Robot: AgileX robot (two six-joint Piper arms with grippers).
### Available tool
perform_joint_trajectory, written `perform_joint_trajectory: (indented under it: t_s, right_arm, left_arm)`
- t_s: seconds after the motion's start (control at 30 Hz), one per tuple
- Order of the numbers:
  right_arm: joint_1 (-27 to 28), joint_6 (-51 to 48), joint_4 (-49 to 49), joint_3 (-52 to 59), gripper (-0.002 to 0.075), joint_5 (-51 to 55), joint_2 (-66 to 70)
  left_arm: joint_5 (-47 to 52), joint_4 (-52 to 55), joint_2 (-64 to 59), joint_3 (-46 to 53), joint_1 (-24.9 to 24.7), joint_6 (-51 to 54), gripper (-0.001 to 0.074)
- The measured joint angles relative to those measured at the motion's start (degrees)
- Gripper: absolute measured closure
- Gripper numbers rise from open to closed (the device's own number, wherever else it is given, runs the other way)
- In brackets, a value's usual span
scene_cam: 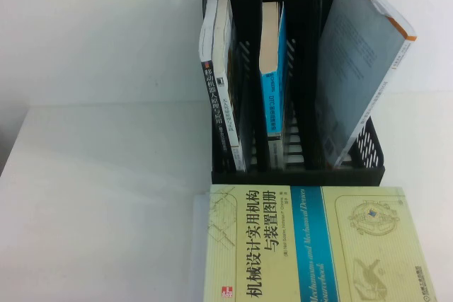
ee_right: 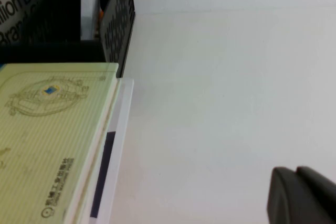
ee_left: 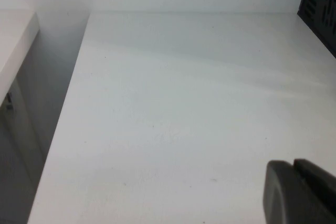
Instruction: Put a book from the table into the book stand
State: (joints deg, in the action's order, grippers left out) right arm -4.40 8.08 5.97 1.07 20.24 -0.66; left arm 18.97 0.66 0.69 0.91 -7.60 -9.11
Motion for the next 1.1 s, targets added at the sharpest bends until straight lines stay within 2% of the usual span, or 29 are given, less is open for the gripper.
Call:
perform_joint_trajectory:
  t_s: [0.67, 0.87, 1.1]
  right_arm:
    - [0.0, 0.0, 0.1, 0.0, 0.0727, 0.0, 0.0]
    - [0.0, 0.0, 5.0, 0.0, 0.0727, 0.0, 0.0]
    - [0.0, 0.0, 5.2, 0.0, 0.0727, -0.1, 0.0]
  left_arm:
    - [0.0, 0.0, 0.0, 0.0, 0.0, 0.0, 0.0737]
    - [0.0, 0.6, 0.0, 0.0, 0.0, 0.1, 0.0737]
    - [0.0, 1.0, 0.0, 0.0, 0.0, 0.2, 0.0737]
